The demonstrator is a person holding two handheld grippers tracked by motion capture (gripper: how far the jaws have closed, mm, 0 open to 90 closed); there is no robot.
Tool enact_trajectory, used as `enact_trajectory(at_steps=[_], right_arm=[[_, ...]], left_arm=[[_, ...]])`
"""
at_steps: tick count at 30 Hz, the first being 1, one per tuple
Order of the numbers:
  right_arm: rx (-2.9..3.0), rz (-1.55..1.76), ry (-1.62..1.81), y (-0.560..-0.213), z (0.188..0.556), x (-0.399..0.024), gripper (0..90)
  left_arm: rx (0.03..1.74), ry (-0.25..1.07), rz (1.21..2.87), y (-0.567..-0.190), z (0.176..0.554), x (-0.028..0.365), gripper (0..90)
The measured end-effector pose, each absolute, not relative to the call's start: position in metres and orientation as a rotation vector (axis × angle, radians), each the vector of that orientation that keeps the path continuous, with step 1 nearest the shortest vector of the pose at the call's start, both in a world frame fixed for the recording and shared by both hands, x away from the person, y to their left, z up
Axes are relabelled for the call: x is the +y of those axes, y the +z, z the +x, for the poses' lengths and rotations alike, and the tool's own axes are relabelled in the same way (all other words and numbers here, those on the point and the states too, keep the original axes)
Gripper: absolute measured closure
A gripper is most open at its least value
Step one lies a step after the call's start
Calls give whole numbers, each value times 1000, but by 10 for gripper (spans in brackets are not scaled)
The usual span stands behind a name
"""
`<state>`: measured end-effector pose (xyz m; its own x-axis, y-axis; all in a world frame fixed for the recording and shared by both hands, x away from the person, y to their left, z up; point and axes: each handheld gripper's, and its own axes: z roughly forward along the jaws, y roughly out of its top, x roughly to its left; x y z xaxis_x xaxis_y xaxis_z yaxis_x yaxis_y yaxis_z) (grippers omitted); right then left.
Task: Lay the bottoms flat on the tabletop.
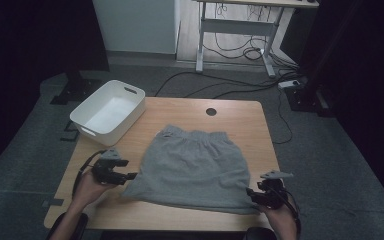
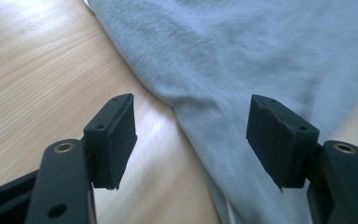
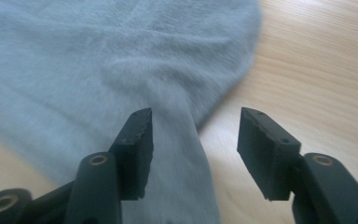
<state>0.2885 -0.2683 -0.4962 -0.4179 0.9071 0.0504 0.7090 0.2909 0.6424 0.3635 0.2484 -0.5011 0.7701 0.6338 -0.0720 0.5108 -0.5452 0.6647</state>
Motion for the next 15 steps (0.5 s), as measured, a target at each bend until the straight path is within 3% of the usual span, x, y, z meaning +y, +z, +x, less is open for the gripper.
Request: enact_trajectory(at_steps=[6, 15], right_arm=[[2277, 1462, 720, -523, 299, -255, 412], [2303, 1438, 679, -528, 261, -266, 354]], left_arm=[[903, 322, 2388, -524, 358, 237, 301], [893, 329, 2421, -529, 323, 248, 272]])
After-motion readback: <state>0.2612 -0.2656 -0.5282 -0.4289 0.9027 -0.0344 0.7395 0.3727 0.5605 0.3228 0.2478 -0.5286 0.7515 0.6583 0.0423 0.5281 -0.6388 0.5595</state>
